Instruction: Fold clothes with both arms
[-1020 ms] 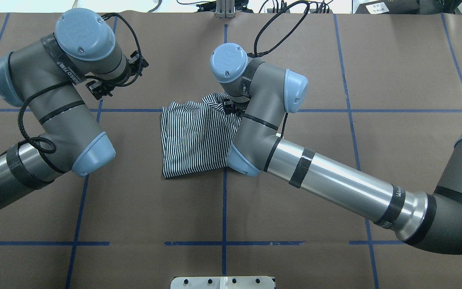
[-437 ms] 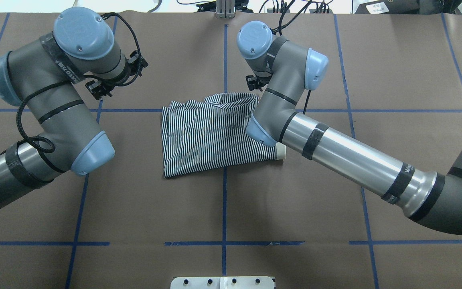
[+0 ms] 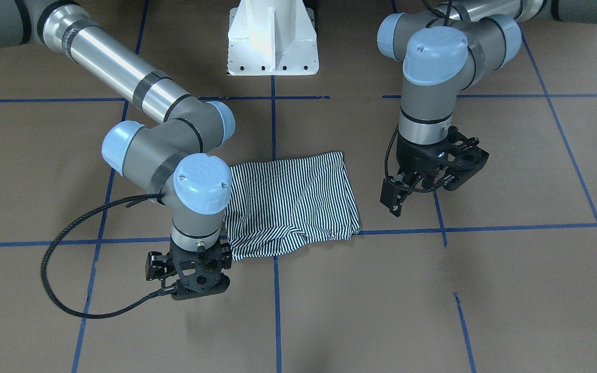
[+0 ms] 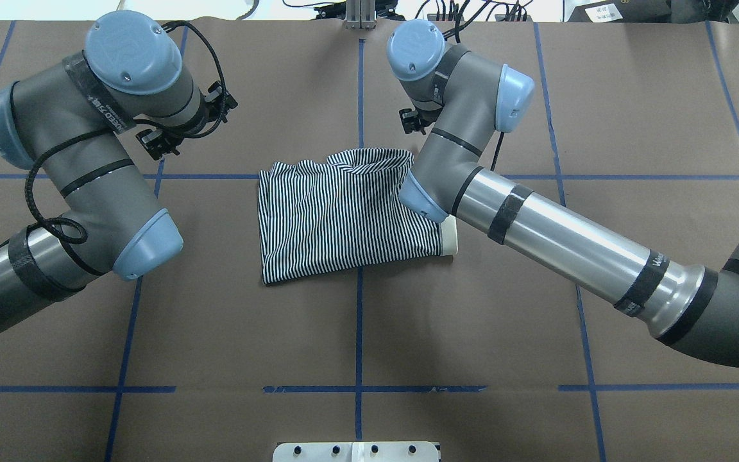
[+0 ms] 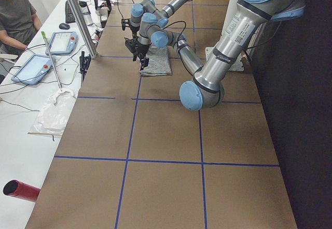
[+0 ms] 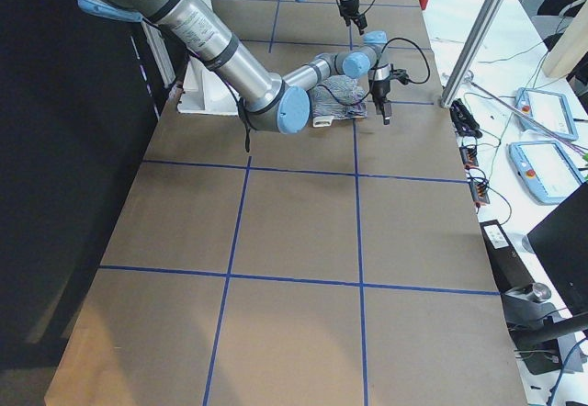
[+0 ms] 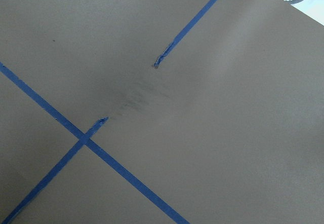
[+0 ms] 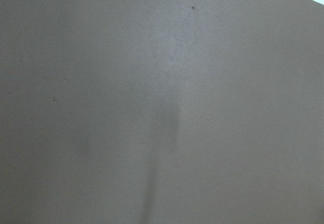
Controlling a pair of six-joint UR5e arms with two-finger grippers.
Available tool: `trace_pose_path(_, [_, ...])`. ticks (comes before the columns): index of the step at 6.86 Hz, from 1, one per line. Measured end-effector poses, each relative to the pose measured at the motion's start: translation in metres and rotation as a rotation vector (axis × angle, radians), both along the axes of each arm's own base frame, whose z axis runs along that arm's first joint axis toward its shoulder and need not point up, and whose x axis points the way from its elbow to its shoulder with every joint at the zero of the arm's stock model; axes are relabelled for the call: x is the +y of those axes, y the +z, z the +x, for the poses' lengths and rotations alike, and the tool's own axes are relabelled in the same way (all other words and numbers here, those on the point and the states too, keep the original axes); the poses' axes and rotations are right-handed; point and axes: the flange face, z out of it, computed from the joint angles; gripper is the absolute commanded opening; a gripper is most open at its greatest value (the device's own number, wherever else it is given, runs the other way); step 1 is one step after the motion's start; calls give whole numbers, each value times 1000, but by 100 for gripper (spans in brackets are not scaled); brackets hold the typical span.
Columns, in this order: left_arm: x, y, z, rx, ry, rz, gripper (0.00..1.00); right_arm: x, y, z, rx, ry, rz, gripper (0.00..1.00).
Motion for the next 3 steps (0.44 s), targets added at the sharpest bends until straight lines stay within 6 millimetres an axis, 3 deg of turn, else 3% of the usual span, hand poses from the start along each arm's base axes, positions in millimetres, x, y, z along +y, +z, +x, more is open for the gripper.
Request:
trace_pose_path(1, [5,1,-35,-10,73,36,100,-3,10,47,-53,-17,-38,100])
trace_pose_path(3, [16,20,-119,-64,247,149,100,16,41,170,-78,-78,-58,100])
